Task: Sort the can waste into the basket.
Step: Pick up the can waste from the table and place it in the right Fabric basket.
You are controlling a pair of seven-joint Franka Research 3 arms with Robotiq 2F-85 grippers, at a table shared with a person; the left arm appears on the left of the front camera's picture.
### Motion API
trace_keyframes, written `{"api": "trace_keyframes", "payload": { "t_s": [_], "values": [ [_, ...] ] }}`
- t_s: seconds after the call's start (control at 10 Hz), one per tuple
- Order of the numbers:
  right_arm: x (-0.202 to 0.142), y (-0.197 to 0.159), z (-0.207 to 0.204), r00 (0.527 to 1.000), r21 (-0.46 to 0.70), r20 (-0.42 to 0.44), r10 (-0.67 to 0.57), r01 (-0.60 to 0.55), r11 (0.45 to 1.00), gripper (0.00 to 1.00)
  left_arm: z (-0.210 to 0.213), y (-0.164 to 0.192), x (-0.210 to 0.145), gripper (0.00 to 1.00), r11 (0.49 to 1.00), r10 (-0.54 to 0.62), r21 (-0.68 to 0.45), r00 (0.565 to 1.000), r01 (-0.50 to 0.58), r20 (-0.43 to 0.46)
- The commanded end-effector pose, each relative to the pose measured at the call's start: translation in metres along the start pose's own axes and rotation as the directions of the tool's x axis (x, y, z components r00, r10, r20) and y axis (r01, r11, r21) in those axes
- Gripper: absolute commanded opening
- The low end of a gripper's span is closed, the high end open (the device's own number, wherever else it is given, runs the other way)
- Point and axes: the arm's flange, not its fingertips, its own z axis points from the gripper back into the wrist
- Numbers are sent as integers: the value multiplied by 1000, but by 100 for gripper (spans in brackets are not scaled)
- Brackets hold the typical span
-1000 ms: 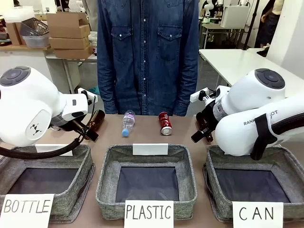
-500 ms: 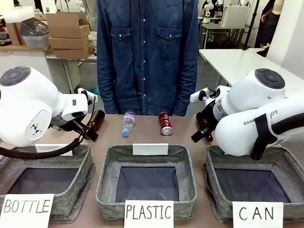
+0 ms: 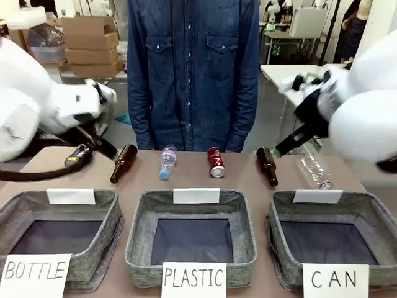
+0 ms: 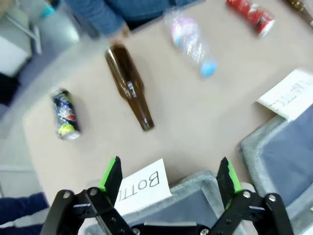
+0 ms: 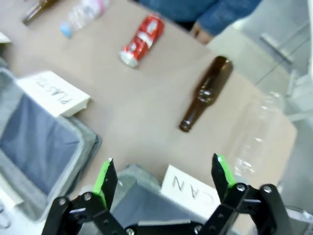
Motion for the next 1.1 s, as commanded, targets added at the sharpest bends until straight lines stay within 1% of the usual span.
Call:
{"api": "trace_keyframes", "payload": {
  "t_s": [0.0, 0.1, 0.2, 0.3, 0.4, 0.5, 0.6, 0.7, 0.8, 0.9, 1.0],
  "values": [
    [-59, 18, 49, 997, -28, 73, 3, -1, 1000, 100, 56, -19, -48, 100, 998, 47, 20, 984, -52, 174],
    [0, 0, 0, 1000, 0, 0, 0, 0, 1000, 100, 0, 0, 0, 100, 1000, 0, 0, 1000, 0, 0],
    [0, 0, 0, 1000, 0, 0, 0, 0, 1000, 100, 0, 0, 0, 100, 1000, 0, 0, 1000, 0, 0],
    [-7, 2, 55, 999, -11, 52, -3, 3, 1000, 100, 60, -2, 8, 100, 1000, 13, 22, 994, -16, 106],
    [-8, -7, 51, 997, 168, 46, -61, 52, 984, 100, 53, -2, 10, 100, 930, 38, -364, 998, -53, -47],
    [-18, -24, 59, 988, 406, 47, -148, 116, 906, 100, 62, 11, 8, 100, 828, 77, -548, 992, -118, -97],
    [-31, -43, 71, 965, 661, 18, -262, 186, 727, 100, 72, 32, -1, 100, 661, 117, -724, 980, -198, -161],
    [-42, -65, 80, 879, 721, -90, -468, 381, 578, 100, 76, 62, -13, 100, 515, 189, -805, 955, -294, -228],
    [-58, -93, 87, 769, 767, -176, -615, 498, 404, 100, 76, 100, -28, 100, 360, 358, -849, 898, -386, -257],
    [-72, -114, 88, 673, 774, -238, -700, 567, 282, 100, 76, 126, -42, 100, 266, 497, -871, 833, -413, -243],
    [-85, -134, 86, 583, 782, -282, -762, 600, 170, 100, 73, 141, -51, 100, 218, 581, -876, 778, -430, -237]
  ]
}}
